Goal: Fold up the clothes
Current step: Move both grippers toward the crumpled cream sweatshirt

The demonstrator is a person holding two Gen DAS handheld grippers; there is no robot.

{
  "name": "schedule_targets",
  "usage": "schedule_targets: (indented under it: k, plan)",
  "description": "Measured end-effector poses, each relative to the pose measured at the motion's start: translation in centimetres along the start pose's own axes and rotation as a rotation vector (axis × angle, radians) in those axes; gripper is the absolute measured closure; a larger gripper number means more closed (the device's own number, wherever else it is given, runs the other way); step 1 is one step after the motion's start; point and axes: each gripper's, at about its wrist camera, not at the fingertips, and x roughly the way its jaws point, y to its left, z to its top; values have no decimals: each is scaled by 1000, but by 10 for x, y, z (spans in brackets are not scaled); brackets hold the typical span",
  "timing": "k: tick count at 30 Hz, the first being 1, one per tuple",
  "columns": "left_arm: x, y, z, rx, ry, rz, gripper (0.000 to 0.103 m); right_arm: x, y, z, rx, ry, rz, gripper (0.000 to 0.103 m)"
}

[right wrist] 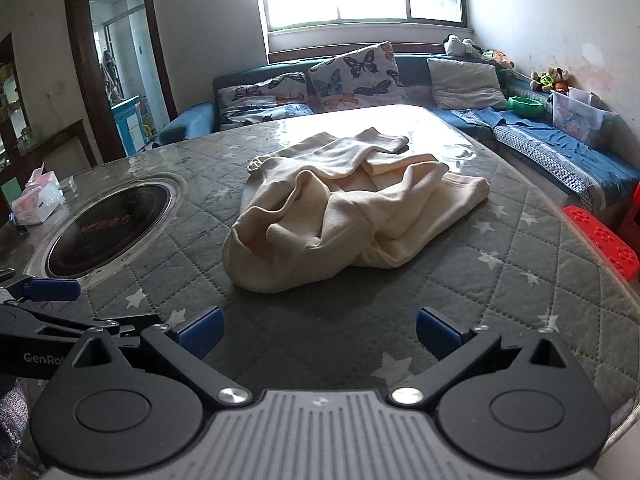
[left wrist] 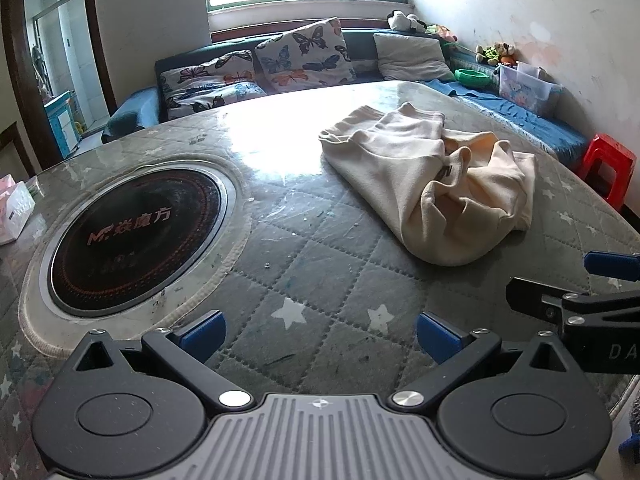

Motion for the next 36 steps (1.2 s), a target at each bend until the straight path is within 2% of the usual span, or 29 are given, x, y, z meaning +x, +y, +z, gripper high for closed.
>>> schedule_targets:
  k: [9, 36]
  plan:
    - [12, 13, 4, 11, 42, -8, 0, 5, -6, 1, 16, 30, -5, 0]
    - [19, 14, 30, 47, 6, -8, 0, 17, -6, 19, -7, 33, -23, 0]
